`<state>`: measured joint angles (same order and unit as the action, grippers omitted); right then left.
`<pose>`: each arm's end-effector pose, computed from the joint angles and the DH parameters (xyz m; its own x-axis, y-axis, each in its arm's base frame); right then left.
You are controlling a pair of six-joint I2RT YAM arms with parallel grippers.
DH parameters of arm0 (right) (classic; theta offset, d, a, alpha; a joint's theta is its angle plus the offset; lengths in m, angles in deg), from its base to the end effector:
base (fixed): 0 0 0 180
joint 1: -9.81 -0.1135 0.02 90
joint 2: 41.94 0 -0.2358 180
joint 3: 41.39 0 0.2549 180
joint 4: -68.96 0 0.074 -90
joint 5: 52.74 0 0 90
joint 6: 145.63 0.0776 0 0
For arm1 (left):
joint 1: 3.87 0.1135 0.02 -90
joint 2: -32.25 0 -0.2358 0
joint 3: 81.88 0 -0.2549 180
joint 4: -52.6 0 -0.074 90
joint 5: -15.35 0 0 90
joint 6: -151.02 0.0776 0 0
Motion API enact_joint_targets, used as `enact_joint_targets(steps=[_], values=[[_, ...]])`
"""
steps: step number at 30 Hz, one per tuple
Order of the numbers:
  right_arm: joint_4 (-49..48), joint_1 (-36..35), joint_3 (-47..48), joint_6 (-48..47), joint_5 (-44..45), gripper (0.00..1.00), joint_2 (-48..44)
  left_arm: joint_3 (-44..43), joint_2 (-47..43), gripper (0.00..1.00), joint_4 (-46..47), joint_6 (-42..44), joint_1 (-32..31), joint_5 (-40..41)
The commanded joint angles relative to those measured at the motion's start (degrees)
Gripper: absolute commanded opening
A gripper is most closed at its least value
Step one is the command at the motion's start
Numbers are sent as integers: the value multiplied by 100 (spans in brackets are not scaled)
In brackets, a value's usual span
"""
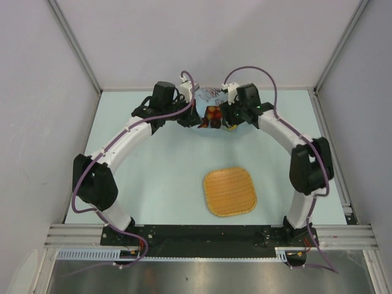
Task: Take the fake fruits out of the plastic bag
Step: Take out the fake fruit from the plastic bag, then place the fake fruit on the plate.
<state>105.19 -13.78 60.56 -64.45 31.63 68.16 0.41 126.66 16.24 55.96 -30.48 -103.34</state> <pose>0.4198 0.1916 0.1930 -0.5625 -0.4121 -0.7168 -0.5553 0.8306 -0.0418 0.3514 -0.2177 0.2858 -0.5522 0.1901 -0.8117 0.7067 0.6233 -0.3348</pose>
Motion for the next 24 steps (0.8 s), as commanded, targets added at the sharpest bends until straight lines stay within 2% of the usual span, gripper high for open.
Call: enact_joint_targets(steps=[1,4,8,12,15,24], values=[[172,74,-324,-427,-1009,33,-1359,-46,-54,0,235,-12,-28,-58],[585,4,-763,-892,-1904,33,-1904,-19,-46,0,288,-65,-37,-58],[1148,-233,-1614,-2076,-2284,31,-2493,-11,-37,0,297,-83,-63,-49],[1614,-505,-2425,-2982,-2215,30,-2906,25,-63,0,314,-118,-72,-40],[1668,-567,-2741,-3231,-2022,30,-2951,68,-98,0,323,-118,-90,-23],[1826,-471,-3041,-3820,-2215,34,-2714,139,-90,0,323,-136,-134,21]])
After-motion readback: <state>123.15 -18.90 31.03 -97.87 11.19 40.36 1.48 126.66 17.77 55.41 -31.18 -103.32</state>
